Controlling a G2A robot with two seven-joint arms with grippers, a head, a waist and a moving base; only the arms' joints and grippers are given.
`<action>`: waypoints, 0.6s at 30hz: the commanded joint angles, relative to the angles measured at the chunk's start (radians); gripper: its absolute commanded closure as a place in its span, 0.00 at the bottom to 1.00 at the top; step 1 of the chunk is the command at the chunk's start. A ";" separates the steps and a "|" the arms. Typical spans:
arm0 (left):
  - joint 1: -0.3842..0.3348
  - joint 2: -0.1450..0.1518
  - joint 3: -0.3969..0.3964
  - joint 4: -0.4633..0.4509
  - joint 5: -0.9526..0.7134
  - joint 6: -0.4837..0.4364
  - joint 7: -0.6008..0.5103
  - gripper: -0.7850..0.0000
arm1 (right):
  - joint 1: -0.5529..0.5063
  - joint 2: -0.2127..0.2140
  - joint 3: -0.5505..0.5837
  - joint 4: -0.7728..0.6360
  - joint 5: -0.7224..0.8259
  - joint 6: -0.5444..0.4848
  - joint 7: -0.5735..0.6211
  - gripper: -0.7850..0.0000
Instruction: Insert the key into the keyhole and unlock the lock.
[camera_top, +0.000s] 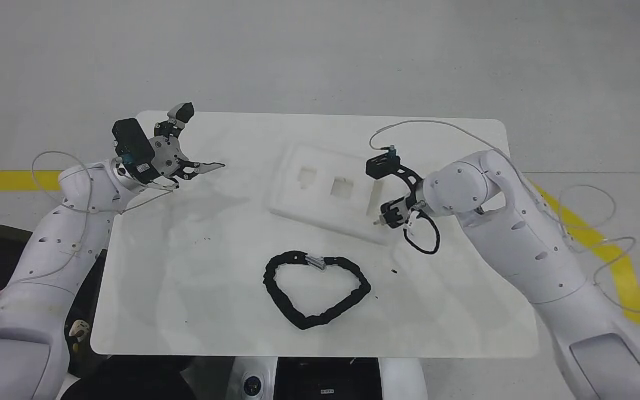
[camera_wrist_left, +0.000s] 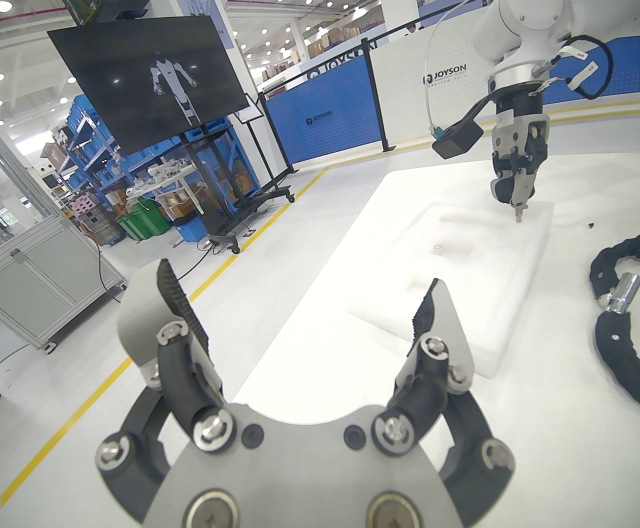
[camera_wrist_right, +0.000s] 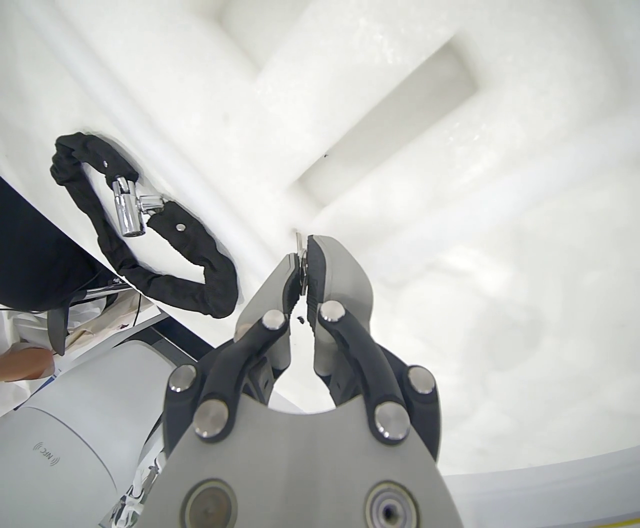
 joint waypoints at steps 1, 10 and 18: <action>0.000 0.000 0.000 0.000 0.000 0.000 0.000 0.00 | 0.000 0.001 0.002 -0.001 -0.002 0.001 0.001 1.00; 0.000 0.000 0.000 0.000 0.000 0.000 0.000 0.00 | -0.001 0.007 0.017 -0.029 -0.026 0.001 0.002 1.00; 0.000 0.000 0.000 0.000 0.000 0.000 0.000 0.00 | 0.006 0.014 0.007 -0.062 -0.140 0.019 0.040 1.00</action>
